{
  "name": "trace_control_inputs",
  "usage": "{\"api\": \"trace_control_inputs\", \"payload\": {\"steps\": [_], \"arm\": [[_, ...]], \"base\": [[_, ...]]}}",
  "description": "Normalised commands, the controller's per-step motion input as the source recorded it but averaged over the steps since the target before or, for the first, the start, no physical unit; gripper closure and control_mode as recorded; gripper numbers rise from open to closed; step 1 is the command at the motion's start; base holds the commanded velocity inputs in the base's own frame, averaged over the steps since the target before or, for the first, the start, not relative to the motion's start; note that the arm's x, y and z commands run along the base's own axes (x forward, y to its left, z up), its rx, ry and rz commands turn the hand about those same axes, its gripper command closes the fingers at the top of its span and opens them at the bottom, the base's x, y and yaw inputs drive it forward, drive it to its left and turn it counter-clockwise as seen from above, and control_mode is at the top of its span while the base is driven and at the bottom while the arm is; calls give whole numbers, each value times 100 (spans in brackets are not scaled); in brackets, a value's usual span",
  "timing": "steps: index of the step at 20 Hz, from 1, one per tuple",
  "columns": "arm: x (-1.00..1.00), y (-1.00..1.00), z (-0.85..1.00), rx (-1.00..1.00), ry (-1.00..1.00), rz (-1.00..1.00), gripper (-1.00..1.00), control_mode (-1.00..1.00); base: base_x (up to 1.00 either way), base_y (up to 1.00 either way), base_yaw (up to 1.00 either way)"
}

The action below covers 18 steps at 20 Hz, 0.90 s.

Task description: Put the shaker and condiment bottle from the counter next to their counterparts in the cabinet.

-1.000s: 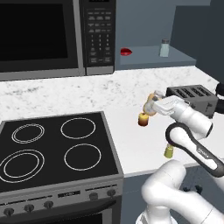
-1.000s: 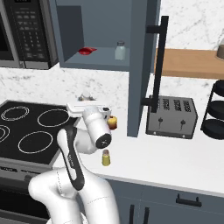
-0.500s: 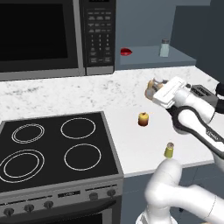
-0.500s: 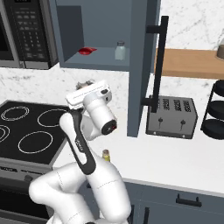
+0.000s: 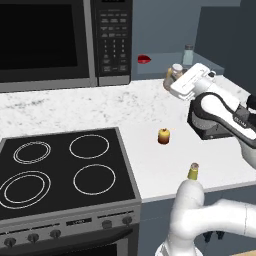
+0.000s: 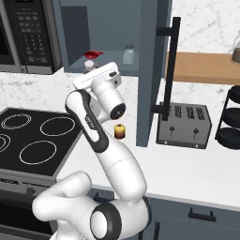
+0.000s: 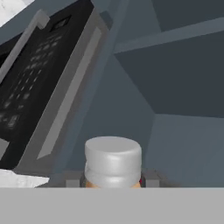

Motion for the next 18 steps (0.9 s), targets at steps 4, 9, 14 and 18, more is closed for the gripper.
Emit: {"api": "trace_control_inputs", "payload": {"steps": [4,9,14,18], "arm": [[20,0,47,0,-1,-1,100,-100],[12,0,7,7,2,-1,100,-100],[66,0,59,21,22,-6,100,-100],[0,4,13,2,2,0,100,-100]], "base": [[0,0,0],[0,0,0],[0,0,0],[0,0,0]]}}
